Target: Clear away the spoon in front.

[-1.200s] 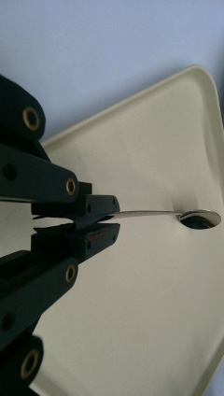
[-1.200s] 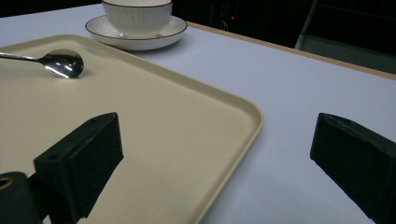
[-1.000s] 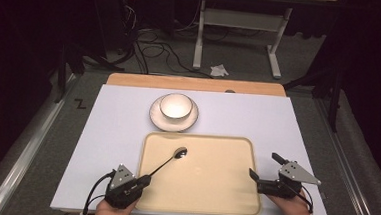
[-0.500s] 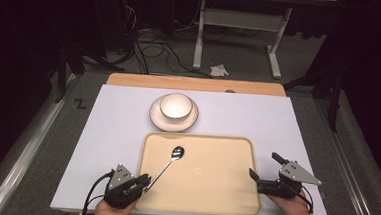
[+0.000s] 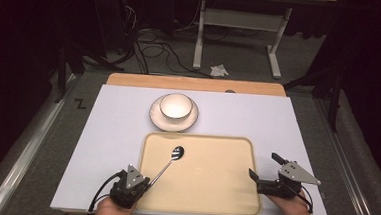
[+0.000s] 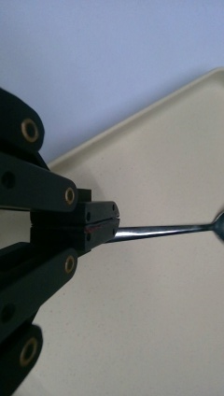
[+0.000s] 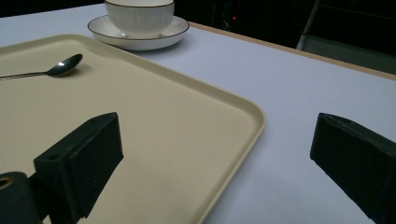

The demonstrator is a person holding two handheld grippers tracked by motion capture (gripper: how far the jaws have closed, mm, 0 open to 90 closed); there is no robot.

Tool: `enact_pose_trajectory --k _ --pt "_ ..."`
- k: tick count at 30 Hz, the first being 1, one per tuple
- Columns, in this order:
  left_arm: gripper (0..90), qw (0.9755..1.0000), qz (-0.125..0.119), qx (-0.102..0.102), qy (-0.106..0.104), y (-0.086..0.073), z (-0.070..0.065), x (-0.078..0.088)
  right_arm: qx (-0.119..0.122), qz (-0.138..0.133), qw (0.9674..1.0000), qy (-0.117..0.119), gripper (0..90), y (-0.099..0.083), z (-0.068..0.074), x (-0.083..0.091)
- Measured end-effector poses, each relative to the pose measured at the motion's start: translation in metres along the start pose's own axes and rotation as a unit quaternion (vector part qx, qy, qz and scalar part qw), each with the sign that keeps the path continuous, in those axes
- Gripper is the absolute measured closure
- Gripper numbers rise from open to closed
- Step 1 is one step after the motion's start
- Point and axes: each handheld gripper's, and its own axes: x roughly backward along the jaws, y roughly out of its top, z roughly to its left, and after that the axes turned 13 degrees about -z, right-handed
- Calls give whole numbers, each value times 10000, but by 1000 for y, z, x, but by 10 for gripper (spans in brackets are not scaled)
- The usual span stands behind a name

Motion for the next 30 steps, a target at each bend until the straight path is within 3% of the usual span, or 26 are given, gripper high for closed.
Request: enact_pose_trajectory --k 5,9,16,18,22,26,30 --pt "900 9999 114 -93 -30 1 -4 -1 3 -54 10000 -1 30 1 -1 2" --pt "900 9995 161 -140 -249 3 -11 -1 9 -45 10000 -7 29 0 -2 3" --pt "900 9960 138 -508 -717 11 -36 -6 42 -24 10000 5 30 -1 -1 4" --pt "900 9964 3 -456 -709 14 -34 -6 31 -25 10000 -20 29 -1 -1 6" --pt "896 9976 -246 -140 -635 24 -19 -10 8 4 10000 -89 30 -3 -2 12" --pt "896 9978 -315 -221 -546 42 -13 -26 -39 52 9998 -188 29 -5 -4 18" --pt "899 9978 -220 -191 -590 61 -13 -57 -25 47 9996 -280 29 -6 -5 24"
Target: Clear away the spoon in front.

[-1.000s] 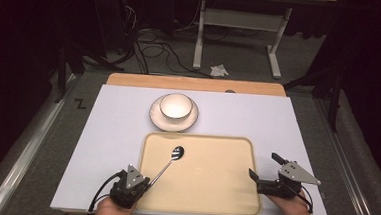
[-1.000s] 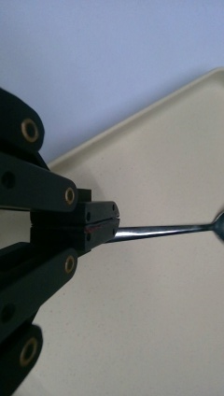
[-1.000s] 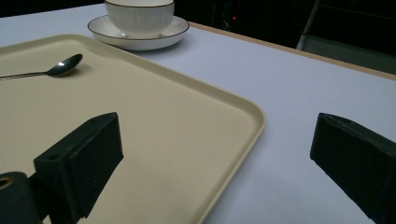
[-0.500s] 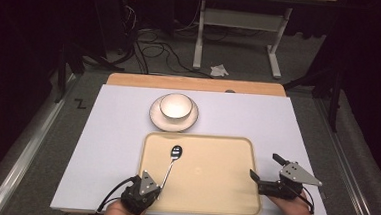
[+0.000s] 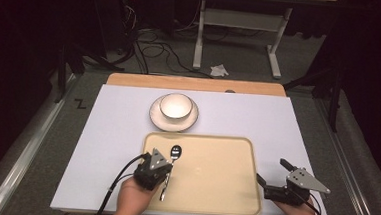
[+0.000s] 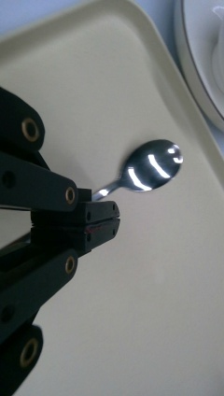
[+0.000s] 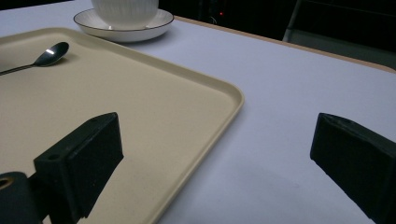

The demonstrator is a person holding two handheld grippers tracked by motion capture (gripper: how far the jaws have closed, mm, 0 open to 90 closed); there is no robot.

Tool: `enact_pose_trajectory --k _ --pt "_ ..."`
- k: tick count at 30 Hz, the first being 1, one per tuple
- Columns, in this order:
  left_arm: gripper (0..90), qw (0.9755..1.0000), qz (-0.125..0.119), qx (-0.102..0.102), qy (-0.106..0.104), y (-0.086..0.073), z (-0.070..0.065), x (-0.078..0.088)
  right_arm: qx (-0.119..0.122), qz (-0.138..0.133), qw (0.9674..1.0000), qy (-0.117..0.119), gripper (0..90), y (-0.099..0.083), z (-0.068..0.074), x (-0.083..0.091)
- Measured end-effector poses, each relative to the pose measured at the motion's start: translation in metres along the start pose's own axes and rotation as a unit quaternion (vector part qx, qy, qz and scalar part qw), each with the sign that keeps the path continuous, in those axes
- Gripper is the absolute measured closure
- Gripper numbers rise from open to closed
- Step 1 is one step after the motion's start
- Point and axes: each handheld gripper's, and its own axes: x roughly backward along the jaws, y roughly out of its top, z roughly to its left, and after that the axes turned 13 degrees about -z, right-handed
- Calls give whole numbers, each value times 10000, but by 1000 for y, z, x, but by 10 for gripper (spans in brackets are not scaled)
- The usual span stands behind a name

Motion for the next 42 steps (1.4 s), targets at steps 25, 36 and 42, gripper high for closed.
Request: enact_pose_trajectory --k 25,36,42 --pt "880 9993 247 268 80 -15 33 -1 36 28 9998 -169 30 -4 -1 18" --pt "900 9983 557 -101 -121 -33 12 28 -6 30 9998 -209 30 -4 -1 19" --pt "753 9993 -186 249 -185 -38 21 44 4 26 9998 -175 30 -4 0 17"
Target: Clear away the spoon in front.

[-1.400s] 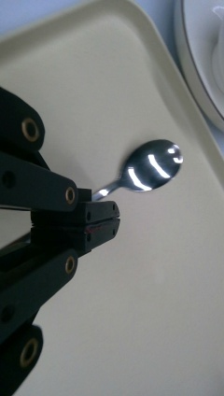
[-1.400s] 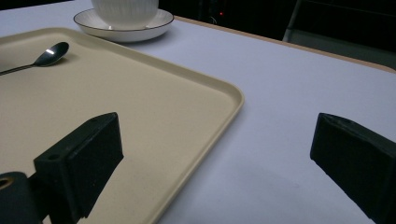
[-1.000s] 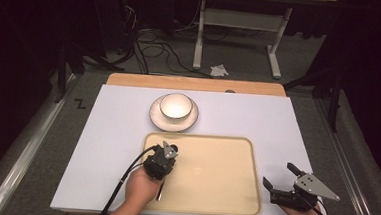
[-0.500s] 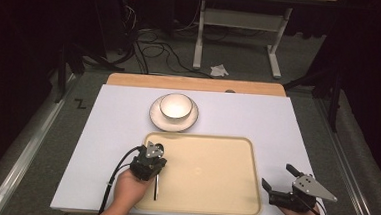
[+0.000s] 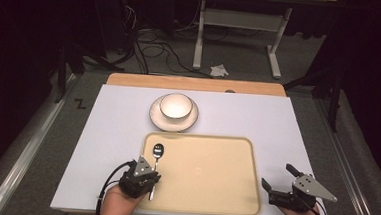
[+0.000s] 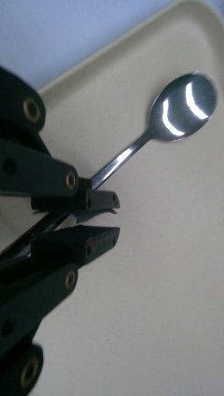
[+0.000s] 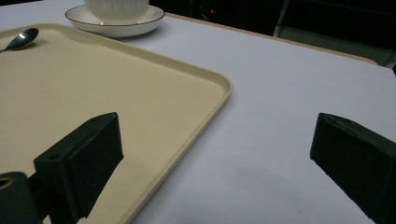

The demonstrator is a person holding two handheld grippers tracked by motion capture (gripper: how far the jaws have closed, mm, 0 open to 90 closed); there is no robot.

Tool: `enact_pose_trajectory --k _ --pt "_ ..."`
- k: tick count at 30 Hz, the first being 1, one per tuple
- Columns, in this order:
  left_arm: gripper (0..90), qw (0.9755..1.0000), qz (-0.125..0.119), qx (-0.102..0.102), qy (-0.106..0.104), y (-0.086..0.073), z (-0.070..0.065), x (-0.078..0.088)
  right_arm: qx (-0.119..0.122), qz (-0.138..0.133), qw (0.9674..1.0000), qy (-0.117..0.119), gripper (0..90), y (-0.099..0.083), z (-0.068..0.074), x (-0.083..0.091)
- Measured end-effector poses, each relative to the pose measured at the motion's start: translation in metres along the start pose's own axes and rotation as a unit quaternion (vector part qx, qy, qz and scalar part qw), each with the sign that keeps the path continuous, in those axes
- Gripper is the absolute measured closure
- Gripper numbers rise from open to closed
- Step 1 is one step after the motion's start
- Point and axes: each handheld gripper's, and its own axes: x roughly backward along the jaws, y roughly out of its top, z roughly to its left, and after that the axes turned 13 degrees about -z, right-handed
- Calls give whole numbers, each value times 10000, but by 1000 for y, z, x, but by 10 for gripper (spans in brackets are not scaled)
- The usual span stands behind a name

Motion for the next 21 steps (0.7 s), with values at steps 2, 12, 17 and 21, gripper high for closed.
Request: enact_pose_trajectory --k 2,12,17,21 --pt "664 9989 -464 -26 98 5 6 11 -15 19 10000 -6 30 0 1 -1" --pt "1 9946 -781 273 629 -3 46 44 -29 -185 9997 -135 4 6 1 -3" --pt "0 9912 -1019 316 781 -2 46 52 18 -256 9997 -48 4 9 3 -6" --pt "0 9912 -999 311 810 -3 45 53 -6 -238 9997 -2 4 9 3 -9"
